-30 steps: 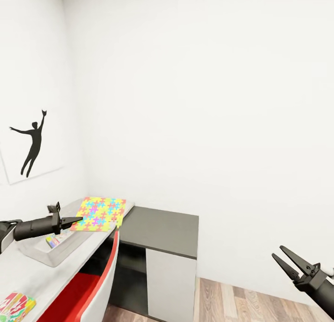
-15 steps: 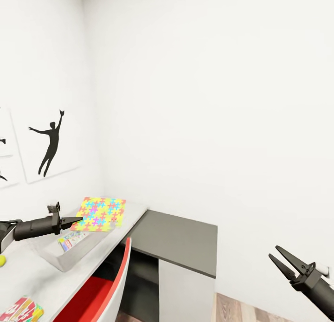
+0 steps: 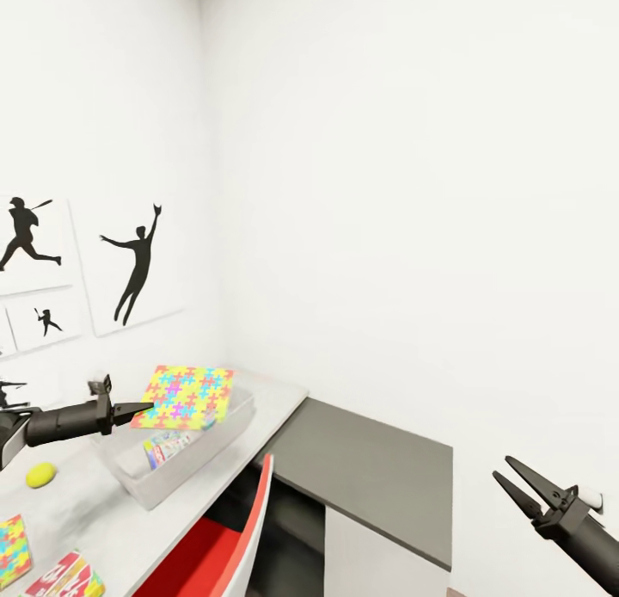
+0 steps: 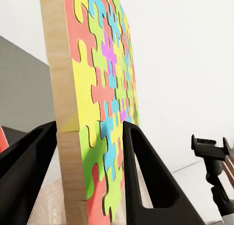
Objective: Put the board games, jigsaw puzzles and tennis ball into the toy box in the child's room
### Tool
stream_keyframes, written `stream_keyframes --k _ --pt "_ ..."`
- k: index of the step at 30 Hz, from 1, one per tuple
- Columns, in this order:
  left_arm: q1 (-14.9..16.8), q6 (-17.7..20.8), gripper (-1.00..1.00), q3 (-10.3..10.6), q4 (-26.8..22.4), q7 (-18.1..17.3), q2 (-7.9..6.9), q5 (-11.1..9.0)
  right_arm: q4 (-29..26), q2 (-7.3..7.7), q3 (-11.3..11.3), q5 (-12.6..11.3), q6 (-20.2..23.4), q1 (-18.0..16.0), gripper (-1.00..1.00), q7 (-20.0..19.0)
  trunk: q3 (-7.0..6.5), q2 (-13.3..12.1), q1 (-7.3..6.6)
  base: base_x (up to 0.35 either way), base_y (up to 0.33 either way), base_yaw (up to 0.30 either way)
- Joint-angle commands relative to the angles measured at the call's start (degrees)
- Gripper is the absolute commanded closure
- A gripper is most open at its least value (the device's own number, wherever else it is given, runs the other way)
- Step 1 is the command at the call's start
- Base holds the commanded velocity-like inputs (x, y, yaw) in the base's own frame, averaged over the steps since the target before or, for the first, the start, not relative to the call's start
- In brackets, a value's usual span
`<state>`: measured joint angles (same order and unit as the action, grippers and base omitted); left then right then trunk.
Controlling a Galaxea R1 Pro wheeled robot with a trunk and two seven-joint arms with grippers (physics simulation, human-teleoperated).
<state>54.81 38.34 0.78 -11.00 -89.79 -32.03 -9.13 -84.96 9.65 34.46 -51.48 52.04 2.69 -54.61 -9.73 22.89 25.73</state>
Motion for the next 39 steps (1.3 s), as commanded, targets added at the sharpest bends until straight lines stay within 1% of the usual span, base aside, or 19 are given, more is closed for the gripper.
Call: stream_keyframes --k 1,4,8,13,19,23,39 --pt "0.0 0.6 1.00 0.0 0.0 -0.2 0.02 -0.1 0.0 0.02 0.1 -0.1 0.2 0.0 -1.00 -0.1 0.01 0.0 0.05 0.300 -0.127 0.282" --pt "0.0 0.6 1.00 0.0 0.0 -0.2 0.02 -0.1 0.0 0.02 0.1 -0.1 0.2 0.0 -1.00 -0.1 0.01 0.0 0.05 0.299 -0.150 0.181" --pt "0.0 0.6 1.00 0.0 0.0 -0.2 -0.01 -0.1 0.2 0.02 0.1 -0.1 0.2 0.0 -1.00 -0.1 -0.03 0.0 0.05 0.275 -0.167 0.030" --pt "0.0 0.6 1.00 0.0 0.0 -0.2 -0.02 -0.1 0.3 0.09 0.1 -0.1 0.2 0.0 -1.00 -0.1 -0.27 0.0 0.05 0.166 -0.063 -0.134" --pt "0.0 0.6 1.00 0.0 0.0 -0.2 -0.05 -0.1 0.3 0.05 0.1 -0.1 0.3 0.0 -1.00 -0.1 -0.63 0.0 0.05 0.026 -0.009 -0.196" --pt "0.0 0.6 1.00 -0.1 0.0 -0.2 -0.05 0.0 0.2 0.03 0.1 -0.1 0.3 0.0 -1.00 -0.1 -0.72 0.0 0.05 0.056 0.000 -0.077" --pt "0.0 0.6 1.00 -0.1 0.0 -0.2 -0.05 0.0 0.2 0.02 0.1 -0.1 0.2 0.0 -1.00 -0.1 -1.08 0.0 0.05 0.202 0.036 -0.068"
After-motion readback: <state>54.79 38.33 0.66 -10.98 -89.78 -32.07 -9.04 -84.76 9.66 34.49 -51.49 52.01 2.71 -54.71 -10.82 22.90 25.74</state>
